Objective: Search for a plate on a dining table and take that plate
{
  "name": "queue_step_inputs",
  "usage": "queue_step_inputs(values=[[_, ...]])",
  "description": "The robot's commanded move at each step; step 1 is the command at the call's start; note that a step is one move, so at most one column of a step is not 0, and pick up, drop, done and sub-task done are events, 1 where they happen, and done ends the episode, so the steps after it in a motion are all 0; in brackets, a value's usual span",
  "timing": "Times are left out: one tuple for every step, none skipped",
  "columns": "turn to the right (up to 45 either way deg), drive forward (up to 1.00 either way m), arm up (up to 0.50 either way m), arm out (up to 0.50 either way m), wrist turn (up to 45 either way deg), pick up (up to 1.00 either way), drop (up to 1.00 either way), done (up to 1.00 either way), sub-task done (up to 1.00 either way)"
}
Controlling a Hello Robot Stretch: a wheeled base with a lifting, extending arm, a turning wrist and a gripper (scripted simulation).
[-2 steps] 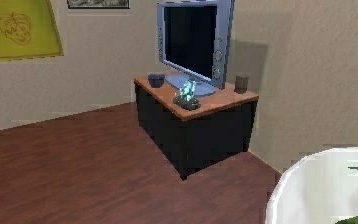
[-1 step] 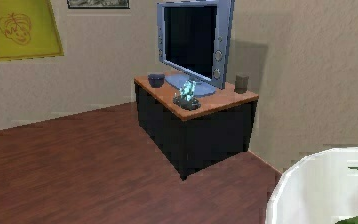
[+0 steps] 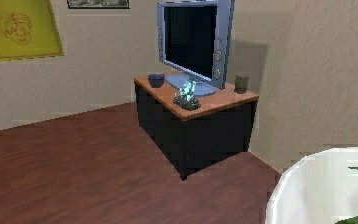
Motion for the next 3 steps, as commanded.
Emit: queue_step_inputs(values=[[0.0, 0.0, -0.26, 0.0, 0.0, 0.0, 0.0, 0.0, 0.0], [0.0, 0.0, 0.0, 0.0, 0.0, 1.0, 0.0, 0.0, 0.0], [0.0, 0.0, 0.1, 0.0, 0.0, 0.0, 0.0, 0.0, 0.0]])
